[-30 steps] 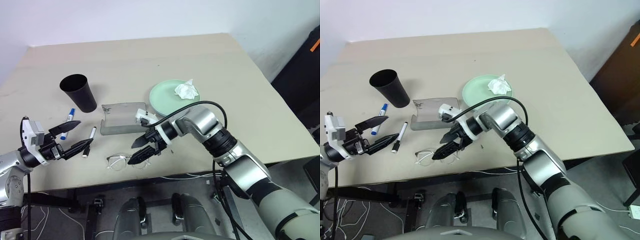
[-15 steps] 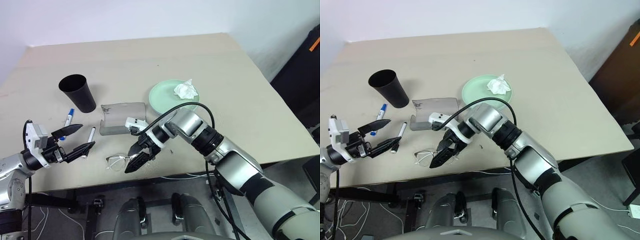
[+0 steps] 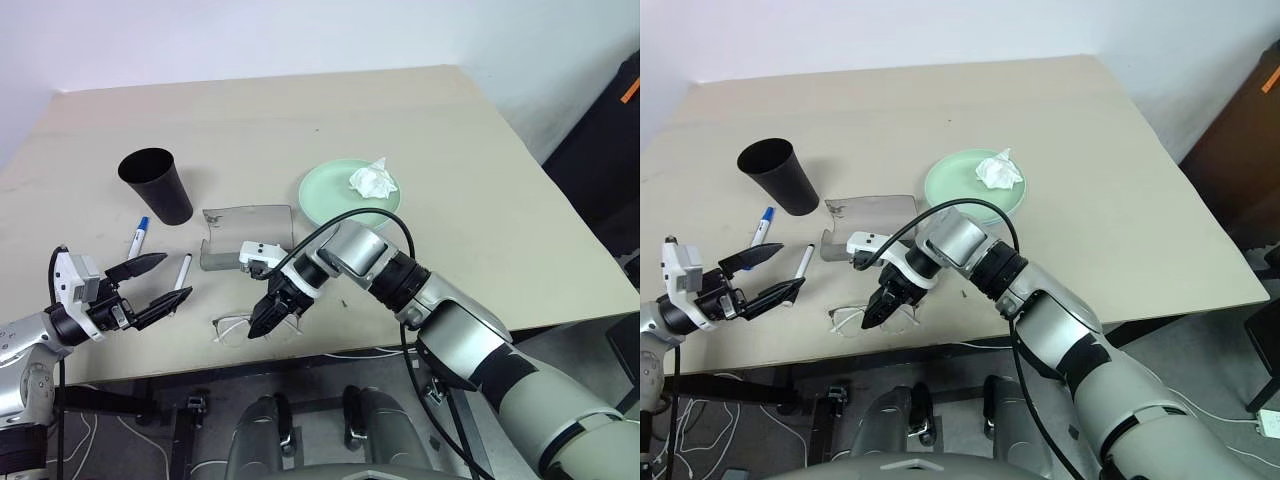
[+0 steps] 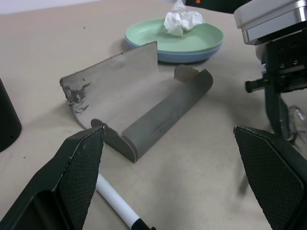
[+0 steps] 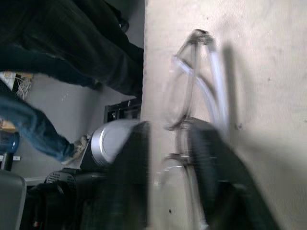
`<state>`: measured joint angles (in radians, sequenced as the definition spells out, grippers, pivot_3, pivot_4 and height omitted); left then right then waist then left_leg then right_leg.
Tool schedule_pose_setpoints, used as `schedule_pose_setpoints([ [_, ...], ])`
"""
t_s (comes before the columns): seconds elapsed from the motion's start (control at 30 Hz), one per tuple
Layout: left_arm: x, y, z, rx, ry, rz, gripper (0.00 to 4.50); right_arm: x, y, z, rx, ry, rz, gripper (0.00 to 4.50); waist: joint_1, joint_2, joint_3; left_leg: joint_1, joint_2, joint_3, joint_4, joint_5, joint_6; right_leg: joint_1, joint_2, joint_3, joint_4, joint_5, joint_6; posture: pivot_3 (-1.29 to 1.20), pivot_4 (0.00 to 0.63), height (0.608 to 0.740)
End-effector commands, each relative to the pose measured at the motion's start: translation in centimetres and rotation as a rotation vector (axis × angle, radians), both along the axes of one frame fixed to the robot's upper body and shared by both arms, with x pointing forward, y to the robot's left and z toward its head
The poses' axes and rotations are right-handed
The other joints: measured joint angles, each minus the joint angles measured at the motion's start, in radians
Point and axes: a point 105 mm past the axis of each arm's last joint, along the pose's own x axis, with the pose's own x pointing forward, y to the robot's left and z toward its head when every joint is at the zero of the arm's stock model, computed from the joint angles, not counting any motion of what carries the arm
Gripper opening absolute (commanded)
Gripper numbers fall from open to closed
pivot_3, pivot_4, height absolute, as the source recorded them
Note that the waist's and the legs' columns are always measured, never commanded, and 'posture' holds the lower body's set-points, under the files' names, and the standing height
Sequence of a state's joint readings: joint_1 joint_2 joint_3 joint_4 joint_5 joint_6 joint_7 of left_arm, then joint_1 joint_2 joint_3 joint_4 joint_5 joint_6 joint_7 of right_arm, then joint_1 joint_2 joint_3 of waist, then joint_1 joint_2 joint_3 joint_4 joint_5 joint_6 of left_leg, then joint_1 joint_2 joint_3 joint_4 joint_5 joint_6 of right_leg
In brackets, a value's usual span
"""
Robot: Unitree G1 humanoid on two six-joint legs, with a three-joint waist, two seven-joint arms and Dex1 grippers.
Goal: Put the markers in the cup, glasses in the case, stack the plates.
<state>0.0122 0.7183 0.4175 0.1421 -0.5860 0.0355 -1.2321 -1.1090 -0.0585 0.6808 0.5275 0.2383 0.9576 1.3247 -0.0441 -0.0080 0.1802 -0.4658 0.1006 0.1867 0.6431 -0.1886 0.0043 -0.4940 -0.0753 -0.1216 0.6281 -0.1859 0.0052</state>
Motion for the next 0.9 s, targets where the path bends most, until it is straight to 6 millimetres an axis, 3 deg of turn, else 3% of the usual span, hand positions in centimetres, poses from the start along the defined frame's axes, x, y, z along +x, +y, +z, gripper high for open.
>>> schedule_pose_setpoints([
  [0.03, -0.3, 0.0, 0.6, 0.024, -0.037, 0.004, 4.5, -0.1, 0.6, 1.7, 0.048, -0.03, 0.049, 0.03, 0.0, 0.0, 0.0, 0.0, 0.0, 0.0, 0.0, 0.0, 0.0, 0.0, 0.0, 0.0, 0.0, 0.0, 0.0, 0.0, 0.15, 0.74],
  [0.23, -0.3, 0.0, 0.4, 0.026, -0.033, 0.008, 4.5, 0.1, 0.5, 3.2, 0.079, -0.03, 0.056, 0.03, 0.0, 0.0, 0.0, -0.001, 0.0, 0.0, 0.0, 0.0, 0.0, -0.002, 0.0, 0.0, 0.0, 0.0, 0.0, 0.0, 0.15, 0.74],
  [0.4, -0.4, 0.2, 0.4, 0.024, -0.035, 0.017, 4.5, 1.2, 0.2, 7.2, 0.169, -0.06, 0.037, 0.03, 0.0, 0.0, 0.0, -0.002, 0.0, 0.0, 0.0, 0.0, 0.0, -0.002, 0.0, 0.0, 0.0, 0.0, 0.001, 0.0, 0.15, 0.74],
  [0.57, -0.4, 0.4, 0.5, 0.023, -0.043, 0.03, 4.5, 4.7, -0.3, 10.2, 0.243, -0.2, -0.046, 0.03, -0.001, 0.0, 0.0, -0.004, 0.0, 0.0, 0.0, 0.0, 0.0, -0.003, 0.0, 0.0, -0.001, 0.0, -0.001, 0.0, 0.15, 0.74],
  [0.7, -0.6, 0.4, 0.5, 0.024, -0.046, 0.034, 4.5, 7.8, -0.2, 11.3, 0.313, -0.37, -0.128, 0.03, -0.001, 0.0, 0.0, -0.004, 0.0, 0.0, -0.001, 0.0, 0.0, -0.003, 0.001, 0.0, -0.002, 0.0, -0.001, 0.0, 0.15, 0.74],
  [0.9, -0.9, 0.5, 0.5, 0.036, -0.049, 0.046, 4.5, 9.9, 0.2, 10.3, 0.282, -0.528, -0.174, 0.03, -0.002, 0.0, 0.0, -0.005, 0.0, 0.001, -0.002, 0.0, 0.0, -0.004, 0.002, 0.0, -0.002, 0.001, 0.0, 0.0, 0.15, 0.74],
])
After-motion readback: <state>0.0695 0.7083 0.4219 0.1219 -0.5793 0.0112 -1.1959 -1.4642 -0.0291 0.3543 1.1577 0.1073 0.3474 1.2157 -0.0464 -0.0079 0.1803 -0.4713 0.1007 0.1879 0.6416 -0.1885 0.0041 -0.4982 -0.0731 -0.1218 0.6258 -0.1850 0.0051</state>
